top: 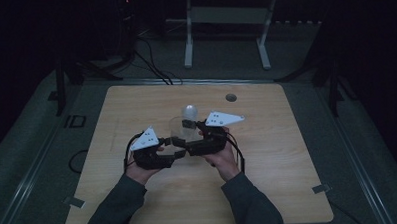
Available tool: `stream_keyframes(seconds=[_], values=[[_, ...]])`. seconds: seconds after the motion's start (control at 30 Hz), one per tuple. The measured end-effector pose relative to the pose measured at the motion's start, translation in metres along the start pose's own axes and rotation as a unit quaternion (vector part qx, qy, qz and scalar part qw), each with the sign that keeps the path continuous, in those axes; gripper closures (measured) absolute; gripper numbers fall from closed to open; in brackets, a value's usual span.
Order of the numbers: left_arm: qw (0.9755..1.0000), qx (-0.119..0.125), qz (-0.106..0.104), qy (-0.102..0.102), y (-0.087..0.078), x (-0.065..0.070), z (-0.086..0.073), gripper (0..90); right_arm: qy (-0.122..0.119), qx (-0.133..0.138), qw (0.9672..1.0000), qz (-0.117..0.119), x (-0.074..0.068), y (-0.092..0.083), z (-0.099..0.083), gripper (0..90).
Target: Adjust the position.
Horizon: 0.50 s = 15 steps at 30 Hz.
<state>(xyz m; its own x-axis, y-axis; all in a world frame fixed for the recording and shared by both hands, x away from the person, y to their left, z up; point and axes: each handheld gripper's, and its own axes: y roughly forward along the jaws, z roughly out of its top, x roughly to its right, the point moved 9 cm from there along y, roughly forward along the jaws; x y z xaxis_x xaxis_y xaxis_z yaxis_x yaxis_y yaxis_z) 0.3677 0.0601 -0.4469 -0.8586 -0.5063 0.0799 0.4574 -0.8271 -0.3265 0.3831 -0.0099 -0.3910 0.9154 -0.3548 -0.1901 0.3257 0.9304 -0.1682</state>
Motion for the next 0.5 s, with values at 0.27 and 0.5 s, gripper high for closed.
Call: stream_keyframes(seconds=[0.27, 0.5], values=[[0.9999, 0.006, -0.01, -0.003, 0.0004, 0.0008, -0.0007, 41.6, -0.001, 0.007, 1.0, -0.001, 0.0001, -0.001, 0.0029, 22.8], [0.9998, 0.008, -0.017, -0.003, 0.001, 0.0015, -0.0018, 41.6, -0.003, 0.008, 1.0, 0.0, -0.0008, -0.0016, 0.004, 24.2]])
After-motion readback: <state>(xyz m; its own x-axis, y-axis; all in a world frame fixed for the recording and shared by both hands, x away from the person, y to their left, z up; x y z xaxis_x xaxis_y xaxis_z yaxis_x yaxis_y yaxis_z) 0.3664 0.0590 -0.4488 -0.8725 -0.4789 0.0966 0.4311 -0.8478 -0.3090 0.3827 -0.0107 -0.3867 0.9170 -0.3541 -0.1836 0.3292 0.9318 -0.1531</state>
